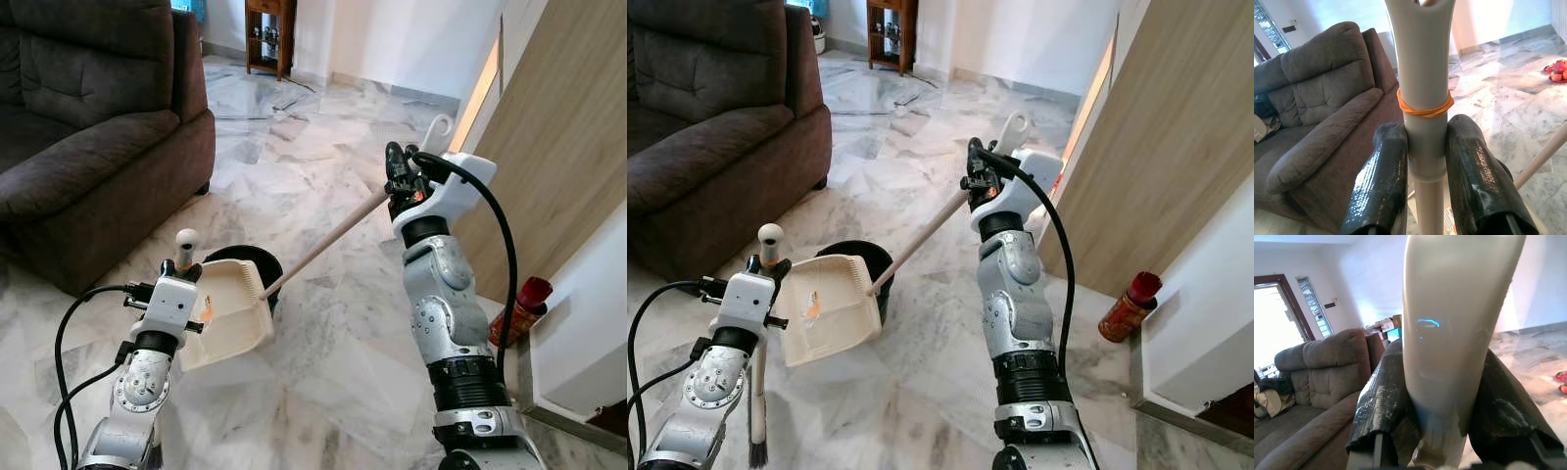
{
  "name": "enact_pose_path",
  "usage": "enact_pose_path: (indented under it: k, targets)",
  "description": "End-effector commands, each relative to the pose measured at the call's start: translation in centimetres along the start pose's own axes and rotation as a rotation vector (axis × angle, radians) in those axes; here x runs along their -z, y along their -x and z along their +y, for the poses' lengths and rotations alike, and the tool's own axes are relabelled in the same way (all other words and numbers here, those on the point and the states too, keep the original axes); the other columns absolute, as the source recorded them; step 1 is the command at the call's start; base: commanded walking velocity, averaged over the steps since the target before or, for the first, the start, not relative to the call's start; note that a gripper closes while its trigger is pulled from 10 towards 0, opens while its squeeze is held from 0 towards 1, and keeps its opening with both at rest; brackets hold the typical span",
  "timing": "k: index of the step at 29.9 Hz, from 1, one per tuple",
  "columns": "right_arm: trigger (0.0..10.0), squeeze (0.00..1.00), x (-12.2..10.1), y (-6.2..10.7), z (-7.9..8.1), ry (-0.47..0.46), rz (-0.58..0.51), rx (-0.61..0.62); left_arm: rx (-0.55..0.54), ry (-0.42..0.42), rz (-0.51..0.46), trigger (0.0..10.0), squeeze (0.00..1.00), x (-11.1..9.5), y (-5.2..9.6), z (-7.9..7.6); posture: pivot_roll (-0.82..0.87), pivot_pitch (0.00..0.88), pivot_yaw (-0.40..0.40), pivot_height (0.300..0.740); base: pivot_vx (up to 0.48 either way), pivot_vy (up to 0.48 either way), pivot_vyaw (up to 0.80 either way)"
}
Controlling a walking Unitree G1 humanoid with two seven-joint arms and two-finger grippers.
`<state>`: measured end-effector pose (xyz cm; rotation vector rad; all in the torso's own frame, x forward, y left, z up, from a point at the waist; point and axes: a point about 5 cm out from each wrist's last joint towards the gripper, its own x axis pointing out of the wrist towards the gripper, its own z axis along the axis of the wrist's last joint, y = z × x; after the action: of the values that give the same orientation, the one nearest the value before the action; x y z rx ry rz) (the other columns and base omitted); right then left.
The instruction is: Sweep floor
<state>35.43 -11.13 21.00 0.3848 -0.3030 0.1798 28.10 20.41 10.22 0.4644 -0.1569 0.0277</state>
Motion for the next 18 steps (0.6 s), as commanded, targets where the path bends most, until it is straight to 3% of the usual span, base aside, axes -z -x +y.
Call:
enact_pose_path:
  k: [1, 13, 18]
  targets:
    - [10.0, 0.00, -1.58, -0.65, 0.38, -0.013, -0.078, -0.016, -0.004, -0.014, -0.040, 10.0, 0.00, -0.77, -0.42, -0.12, 0.22, 0.000, -0.091, 0.740, 0.000, 0.000, 0.00]
    - [10.0, 0.00, -1.34, -0.59, 0.49, 0.010, -0.067, -0.032, -0.004, -0.021, -0.044, 10.0, 0.00, -0.81, -0.59, -0.03, 0.22, 0.000, -0.091, 0.740, 0.247, 0.000, 0.00]
    - [10.0, 0.00, -1.20, -0.61, 0.61, 0.008, -0.060, -0.040, -0.003, -0.022, -0.045, 10.0, 0.00, -0.80, -0.58, 0.01, 0.22, 0.000, -0.091, 0.740, 0.285, 0.000, 0.26]
